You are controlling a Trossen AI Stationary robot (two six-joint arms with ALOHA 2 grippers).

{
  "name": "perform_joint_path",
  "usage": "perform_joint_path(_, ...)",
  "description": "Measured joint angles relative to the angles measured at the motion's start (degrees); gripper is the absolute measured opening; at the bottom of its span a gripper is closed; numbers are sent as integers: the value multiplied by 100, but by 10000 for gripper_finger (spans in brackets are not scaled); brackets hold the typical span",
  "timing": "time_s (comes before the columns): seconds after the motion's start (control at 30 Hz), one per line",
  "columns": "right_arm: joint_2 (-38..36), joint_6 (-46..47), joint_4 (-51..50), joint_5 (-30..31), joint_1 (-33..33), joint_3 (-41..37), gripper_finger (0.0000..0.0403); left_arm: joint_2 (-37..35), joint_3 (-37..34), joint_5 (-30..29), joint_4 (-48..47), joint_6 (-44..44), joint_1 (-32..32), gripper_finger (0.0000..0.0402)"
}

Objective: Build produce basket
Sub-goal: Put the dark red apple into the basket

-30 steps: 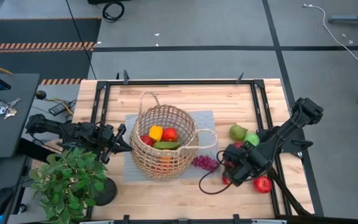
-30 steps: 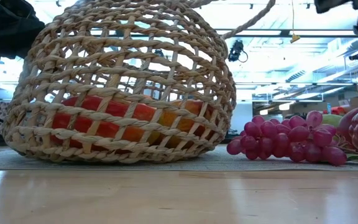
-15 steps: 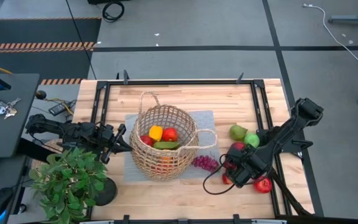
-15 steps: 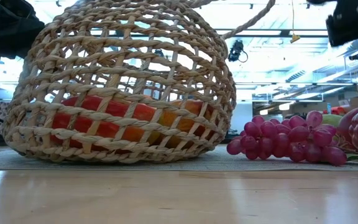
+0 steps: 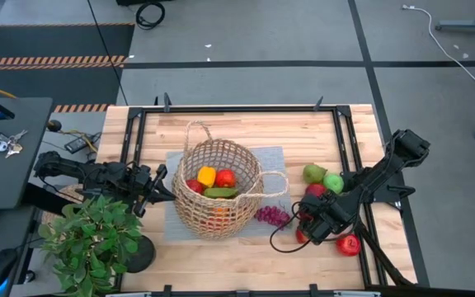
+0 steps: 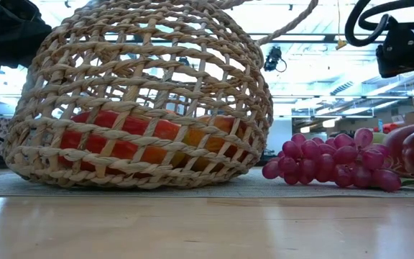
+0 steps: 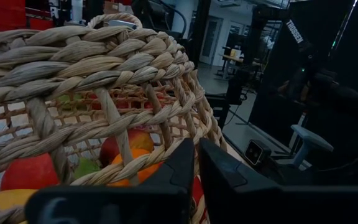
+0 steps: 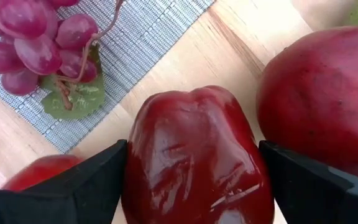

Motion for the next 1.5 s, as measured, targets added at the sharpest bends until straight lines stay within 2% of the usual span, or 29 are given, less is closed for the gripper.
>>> perform_joint_path(0.23, 19, -10, -15, 48, 0, 53, 349, 2, -1, 0, -2, 0, 0, 34)
perform_joint_path(0.33, 17, -21, -333, 106, -3, 251, 349, 2, 0, 0, 0, 0, 0, 36)
perform_joint_path(0.63, -87, -68, -1723, 1198, -3, 1455, 348, 1, -1, 0, 0, -3, -1, 29)
perform_joint_path(0.83, -94, -465, -1795, 1706, -1, 2396, 348, 0, -1, 0, 0, -2, 0, 36)
perform_joint_path(1.0, -94, -1888, -171, 2014, 41, 2738, 349, 1, 0, 0, 0, -2, 0, 31)
perform_joint_path(1.37, -94, -6275, 4457, 2360, 41, 2750, 350, 2, 0, 0, 0, 0, 0, 36)
perform_joint_path(1.5, -94, -7963, 5940, 2733, 32, 2754, 350, 1, 0, 0, -2, 0, -2, 32)
